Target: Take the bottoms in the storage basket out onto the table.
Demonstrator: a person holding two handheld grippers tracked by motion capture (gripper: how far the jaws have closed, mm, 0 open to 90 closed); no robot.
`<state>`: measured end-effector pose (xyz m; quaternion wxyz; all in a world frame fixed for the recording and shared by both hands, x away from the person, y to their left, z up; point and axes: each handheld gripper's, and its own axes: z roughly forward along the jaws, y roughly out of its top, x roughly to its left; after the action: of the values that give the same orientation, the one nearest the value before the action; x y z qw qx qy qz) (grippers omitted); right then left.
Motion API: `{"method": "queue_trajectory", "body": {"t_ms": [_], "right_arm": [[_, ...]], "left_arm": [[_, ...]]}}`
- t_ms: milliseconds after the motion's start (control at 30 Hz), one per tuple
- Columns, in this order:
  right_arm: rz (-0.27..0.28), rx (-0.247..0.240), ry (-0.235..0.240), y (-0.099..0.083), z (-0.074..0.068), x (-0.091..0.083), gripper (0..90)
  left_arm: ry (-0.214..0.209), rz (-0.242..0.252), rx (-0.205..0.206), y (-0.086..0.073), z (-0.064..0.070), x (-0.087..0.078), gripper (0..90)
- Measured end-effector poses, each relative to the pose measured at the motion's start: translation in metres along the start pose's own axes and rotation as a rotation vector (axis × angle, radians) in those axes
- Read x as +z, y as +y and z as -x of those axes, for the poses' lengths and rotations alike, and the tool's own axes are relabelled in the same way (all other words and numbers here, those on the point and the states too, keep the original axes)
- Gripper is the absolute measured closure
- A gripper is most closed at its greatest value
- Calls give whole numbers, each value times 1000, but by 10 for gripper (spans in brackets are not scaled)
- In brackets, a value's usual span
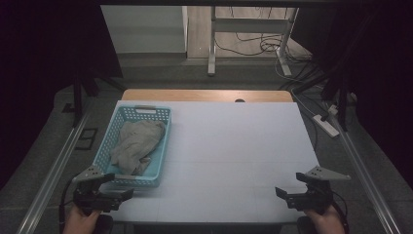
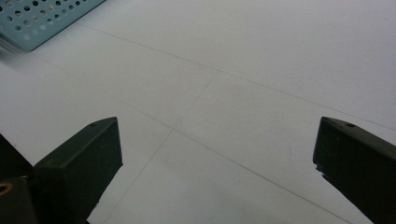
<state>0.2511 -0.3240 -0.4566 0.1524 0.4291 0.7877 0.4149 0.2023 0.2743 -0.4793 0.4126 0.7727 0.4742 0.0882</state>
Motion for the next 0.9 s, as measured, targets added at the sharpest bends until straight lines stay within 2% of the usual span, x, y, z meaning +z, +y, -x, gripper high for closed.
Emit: {"method": "queue_trajectory", "body": {"t_ms": [300,533,667,867,900], "right_arm": [[-5,2,3,0,0,0,17],[-14,-1,5,0,0,1,17],[-17,-3,5,1,0,2,17],[-19,-2,9,1,0,2,18],[-19,-3,9,1,0,2,18]], "left_arm": [[-3,1,6,0,1,0,0],[-3,28,45,3,6,-2,0],[2,35,54,5,7,-2,0],[-4,45,49,7,8,-2,0],[4,42,53,8,8,-1,0]]}}
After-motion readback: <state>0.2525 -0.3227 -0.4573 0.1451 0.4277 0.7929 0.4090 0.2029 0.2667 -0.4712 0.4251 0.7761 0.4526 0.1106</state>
